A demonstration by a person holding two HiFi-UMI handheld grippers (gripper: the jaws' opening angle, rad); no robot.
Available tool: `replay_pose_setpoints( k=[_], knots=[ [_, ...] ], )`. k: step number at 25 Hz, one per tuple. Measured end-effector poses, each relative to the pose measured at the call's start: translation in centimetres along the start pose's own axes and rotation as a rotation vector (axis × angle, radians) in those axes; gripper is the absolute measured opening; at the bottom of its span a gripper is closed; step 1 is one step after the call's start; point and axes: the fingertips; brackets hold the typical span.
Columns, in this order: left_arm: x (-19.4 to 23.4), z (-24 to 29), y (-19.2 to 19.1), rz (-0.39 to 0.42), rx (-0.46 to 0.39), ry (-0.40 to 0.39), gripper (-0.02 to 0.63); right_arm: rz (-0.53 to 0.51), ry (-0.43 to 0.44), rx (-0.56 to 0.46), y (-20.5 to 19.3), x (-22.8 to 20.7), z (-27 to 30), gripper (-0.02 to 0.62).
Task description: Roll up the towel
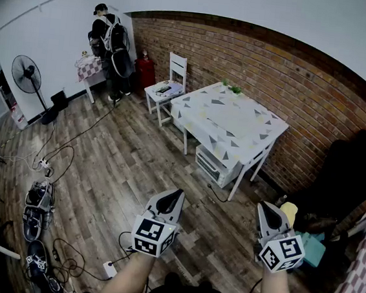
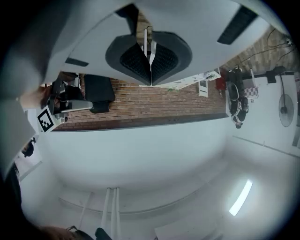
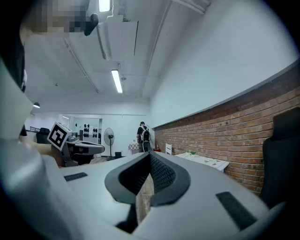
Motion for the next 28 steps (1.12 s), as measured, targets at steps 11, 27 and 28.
replay_pose_setpoints(
  k=[11,27,28],
  knots=[
    [0.3,0.2,-0.1,-0.001,0.014,0.011,0.02,0.055,0.014,-0.031,0.4,-0.5,-0.2,0.011],
    [-5.5,1.2,-0.7,0.018,0.03,0.0,0.023,0.113,0.024,-0.025,-2.5,-4.4,-5.9,0.074],
    [-5.5,1.6,-1.2,0.012,0.04,0.002,0.025,0.116,0.024,-0.013,-3.0,-4.6,-5.8,0.074]
  ],
)
Point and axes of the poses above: the fingertips, and each gripper's own axes: z forward along the fingers, x to its left, y out of its top, and after that the axes turned 13 degrees about y, right-handed
